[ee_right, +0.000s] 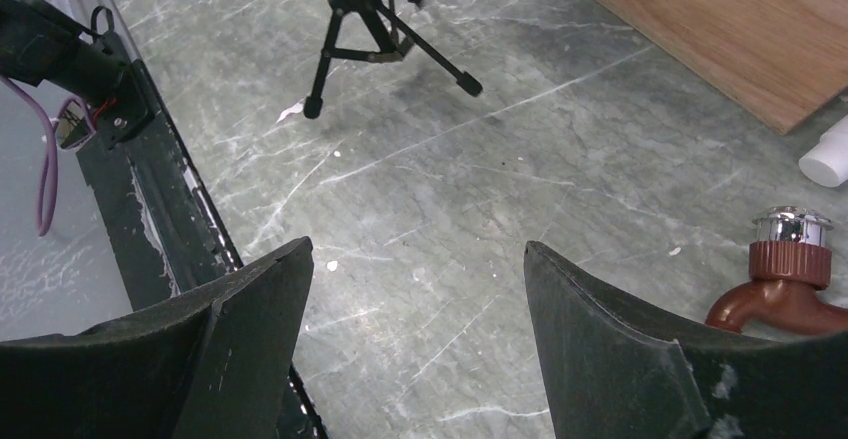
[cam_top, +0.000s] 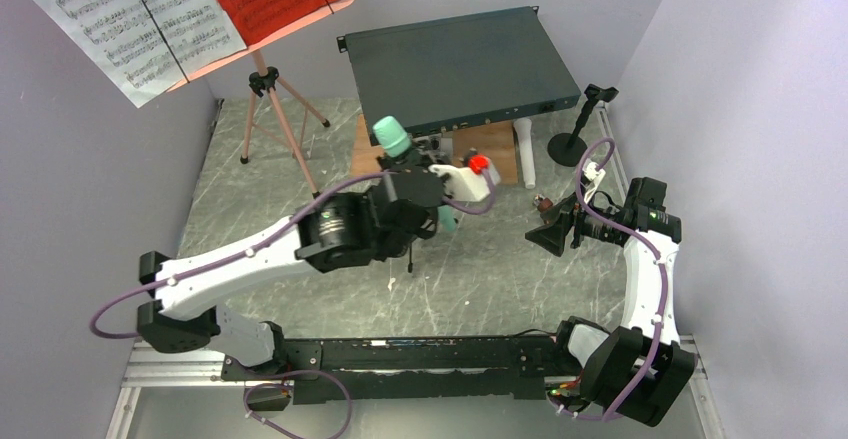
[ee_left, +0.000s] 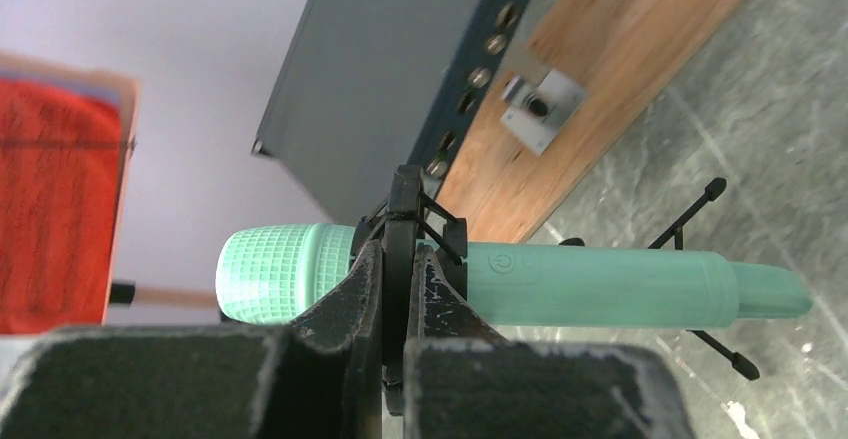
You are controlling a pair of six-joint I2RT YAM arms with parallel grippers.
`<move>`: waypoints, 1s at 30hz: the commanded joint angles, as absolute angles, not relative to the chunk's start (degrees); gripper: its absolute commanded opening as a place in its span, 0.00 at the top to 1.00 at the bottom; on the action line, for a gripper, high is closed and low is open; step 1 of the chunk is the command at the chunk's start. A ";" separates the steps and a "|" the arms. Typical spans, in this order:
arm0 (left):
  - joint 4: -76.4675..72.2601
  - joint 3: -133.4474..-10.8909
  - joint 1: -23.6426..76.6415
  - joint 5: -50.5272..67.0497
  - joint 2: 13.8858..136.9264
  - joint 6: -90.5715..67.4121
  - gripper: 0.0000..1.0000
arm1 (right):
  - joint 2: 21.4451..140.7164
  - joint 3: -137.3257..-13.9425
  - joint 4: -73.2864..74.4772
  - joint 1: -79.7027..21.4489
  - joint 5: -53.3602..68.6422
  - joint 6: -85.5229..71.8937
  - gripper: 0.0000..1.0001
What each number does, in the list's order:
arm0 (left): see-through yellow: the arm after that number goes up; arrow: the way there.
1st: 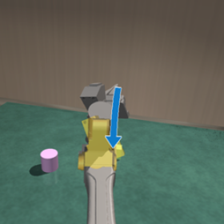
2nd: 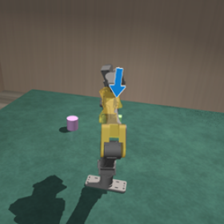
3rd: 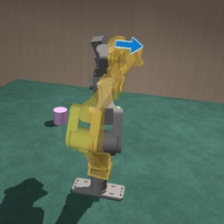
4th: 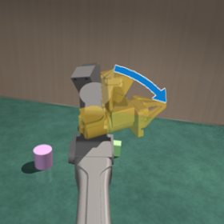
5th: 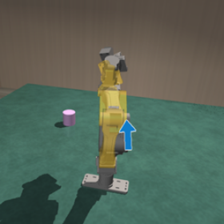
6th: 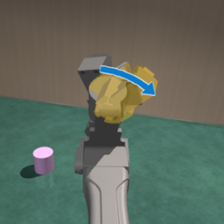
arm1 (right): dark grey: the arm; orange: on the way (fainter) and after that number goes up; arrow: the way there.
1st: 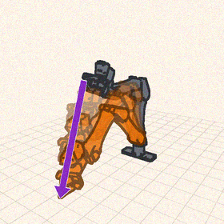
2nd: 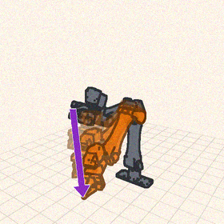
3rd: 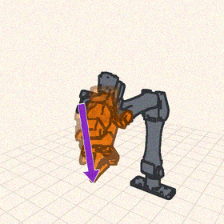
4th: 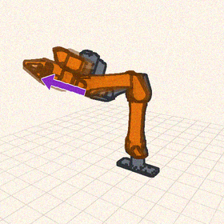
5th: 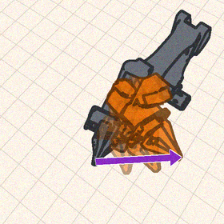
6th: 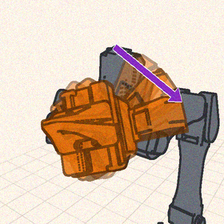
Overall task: Pack up the instrument practice props
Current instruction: Place the microphone stand with the microphone at the center of the board.
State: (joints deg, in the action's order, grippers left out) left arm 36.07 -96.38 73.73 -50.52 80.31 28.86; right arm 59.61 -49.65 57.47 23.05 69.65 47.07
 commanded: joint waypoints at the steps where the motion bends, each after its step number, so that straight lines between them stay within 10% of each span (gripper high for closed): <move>1: 22.94 -97.51 74.75 -48.41 84.10 35.73 1.00 | 59.24 -51.06 58.52 22.85 72.34 49.50 0.20; 15: 21.19 -100.25 76.20 -52.46 93.61 34.05 1.00 | 58.98 -51.42 59.74 22.85 72.53 50.88 0.20; 30: 34.54 -108.34 77.51 -46.27 93.04 18.47 0.33 | 59.91 -51.67 61.58 22.85 73.18 53.09 0.19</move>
